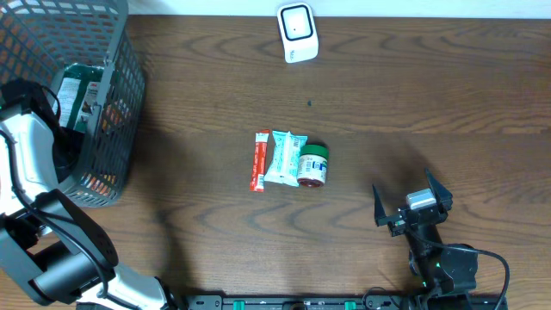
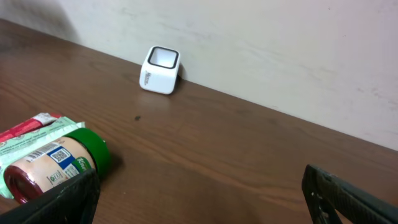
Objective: Scan the item barcode
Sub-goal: 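Reach into the basket and grasp the orange Kleenex tissue pack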
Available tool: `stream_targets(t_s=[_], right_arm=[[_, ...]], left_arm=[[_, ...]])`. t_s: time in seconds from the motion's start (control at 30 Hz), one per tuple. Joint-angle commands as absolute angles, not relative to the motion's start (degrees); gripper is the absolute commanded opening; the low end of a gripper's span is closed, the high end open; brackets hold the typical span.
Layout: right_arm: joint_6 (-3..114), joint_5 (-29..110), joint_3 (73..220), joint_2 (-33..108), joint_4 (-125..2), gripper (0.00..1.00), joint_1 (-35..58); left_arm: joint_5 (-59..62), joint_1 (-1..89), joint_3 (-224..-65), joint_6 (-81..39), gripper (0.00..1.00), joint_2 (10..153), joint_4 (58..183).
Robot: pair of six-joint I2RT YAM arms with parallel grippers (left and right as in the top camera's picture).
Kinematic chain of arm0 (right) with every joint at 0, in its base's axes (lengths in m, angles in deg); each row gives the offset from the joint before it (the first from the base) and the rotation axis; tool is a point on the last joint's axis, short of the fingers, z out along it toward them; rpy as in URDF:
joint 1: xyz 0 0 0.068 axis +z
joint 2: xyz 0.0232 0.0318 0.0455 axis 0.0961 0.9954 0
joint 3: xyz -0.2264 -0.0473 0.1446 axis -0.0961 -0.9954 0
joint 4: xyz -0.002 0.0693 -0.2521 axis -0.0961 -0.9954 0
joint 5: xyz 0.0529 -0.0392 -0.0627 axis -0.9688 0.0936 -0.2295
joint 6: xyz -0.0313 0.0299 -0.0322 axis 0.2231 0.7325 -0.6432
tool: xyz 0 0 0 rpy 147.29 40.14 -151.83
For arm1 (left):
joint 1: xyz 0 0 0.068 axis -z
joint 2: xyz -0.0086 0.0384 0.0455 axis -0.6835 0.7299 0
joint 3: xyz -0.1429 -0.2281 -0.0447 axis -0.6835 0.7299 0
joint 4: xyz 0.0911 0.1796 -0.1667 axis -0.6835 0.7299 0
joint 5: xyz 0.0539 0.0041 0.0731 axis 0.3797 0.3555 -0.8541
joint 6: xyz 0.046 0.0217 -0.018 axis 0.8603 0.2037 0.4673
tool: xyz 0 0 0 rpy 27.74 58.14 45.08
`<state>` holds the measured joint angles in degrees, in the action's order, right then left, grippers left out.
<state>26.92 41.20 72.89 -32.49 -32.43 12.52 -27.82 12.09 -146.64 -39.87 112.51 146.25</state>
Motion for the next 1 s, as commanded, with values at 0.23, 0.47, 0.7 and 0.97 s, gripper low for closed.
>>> stream_targets(t_s=[0.23,0.47,0.7,0.97], right_arm=[[27.6,41.5,72.8,-32.6,-32.7,0.99,13.4],[27.6,41.5,72.8,-32.6,-32.7,0.99,13.4],[27.6,41.5,72.8,-32.6,-32.7,0.99,13.4],[27.6,41.5,72.8,-32.6,-32.7,0.99,13.4]], left_arm=[[-25.4,8.7,-143.7,-36.1,0.64,112.8,145.0],[-25.4,8.7,-136.3,-36.1,0.64,112.8,138.1],[-22.5,8.7,-133.5,-36.1,0.62,112.5,133.8],[-20.4,8.8,-133.8,-36.1,0.60,106.7,129.3]])
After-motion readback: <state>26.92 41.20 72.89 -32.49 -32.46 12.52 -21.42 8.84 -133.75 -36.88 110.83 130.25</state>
